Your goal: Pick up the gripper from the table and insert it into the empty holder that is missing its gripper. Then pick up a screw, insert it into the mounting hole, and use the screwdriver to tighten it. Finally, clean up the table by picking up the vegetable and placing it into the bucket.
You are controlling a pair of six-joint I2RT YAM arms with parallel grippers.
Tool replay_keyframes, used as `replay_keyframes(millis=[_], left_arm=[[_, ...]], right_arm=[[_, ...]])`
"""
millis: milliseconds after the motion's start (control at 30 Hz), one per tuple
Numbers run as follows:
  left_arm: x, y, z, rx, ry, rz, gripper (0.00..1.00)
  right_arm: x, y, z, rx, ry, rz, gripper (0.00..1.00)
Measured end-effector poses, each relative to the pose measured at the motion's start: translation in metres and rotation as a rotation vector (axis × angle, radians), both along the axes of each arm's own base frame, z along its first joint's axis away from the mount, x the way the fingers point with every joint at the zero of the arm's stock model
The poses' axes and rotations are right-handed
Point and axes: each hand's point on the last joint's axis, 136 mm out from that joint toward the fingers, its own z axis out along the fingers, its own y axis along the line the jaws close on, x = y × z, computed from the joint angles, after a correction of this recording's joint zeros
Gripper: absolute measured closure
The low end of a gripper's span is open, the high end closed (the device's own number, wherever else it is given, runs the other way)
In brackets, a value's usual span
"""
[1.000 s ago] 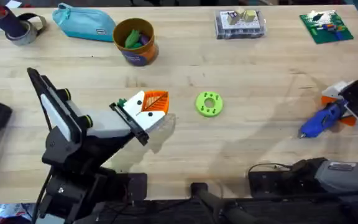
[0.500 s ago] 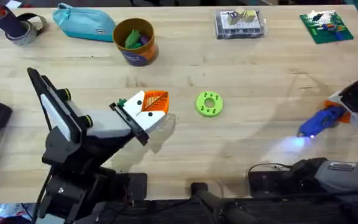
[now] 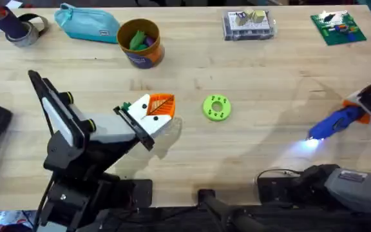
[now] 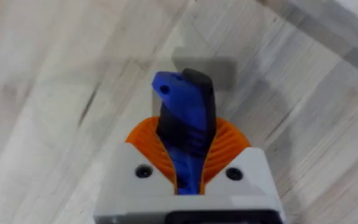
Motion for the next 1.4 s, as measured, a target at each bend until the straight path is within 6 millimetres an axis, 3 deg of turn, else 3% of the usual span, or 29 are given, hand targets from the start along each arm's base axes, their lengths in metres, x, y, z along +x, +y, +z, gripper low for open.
replay_keyframes(millis=[167, 333, 467, 667, 867, 1000, 1100, 1133, 1400], left_arm=[[0.000, 0.000, 0.000, 0.000, 0.000, 0.000, 0.989], [0.000, 0.000, 0.000, 0.000, 0.000, 0.000, 0.989], [0.000, 0.000, 0.000, 0.000, 0.000, 0.000, 0.989], [0.000, 0.000, 0.000, 0.000, 0.000, 0.000, 0.989], [0.000, 0.000, 0.000, 0.000, 0.000, 0.000, 0.989], [0.000, 0.000, 0.000, 0.000, 0.000, 0.000, 0.989], [0.000, 0.000, 0.000, 0.000, 0.000, 0.000, 0.989], [0.000, 0.000, 0.000, 0.000, 0.000, 0.000, 0.989], [0.000, 0.000, 0.000, 0.000, 0.000, 0.000, 0.989]], right_arm=[[0.017, 0.004, 0.049, -0.078, -0.185, 0.045, 0.863], [0.043, 0.021, 0.106, -0.126, -0.441, 0.148, 0.867], [0.065, 0.051, 0.142, -0.118, -0.609, 0.276, 0.871], [0.094, 0.105, 0.164, -0.054, -0.728, 0.449, 0.877], [0.125, 0.178, 0.188, -0.029, -0.844, 0.706, 0.882], [0.136, 0.244, 0.210, -0.024, -0.948, 0.931, 0.886], [0.132, 0.293, 0.222, -0.004, -1.011, 1.095, 0.888], [0.123, 0.335, 0.235, -0.004, -1.082, 1.242, 0.890], [0.088, 0.415, 0.260, -0.037, -1.247, 1.556, 0.896]])
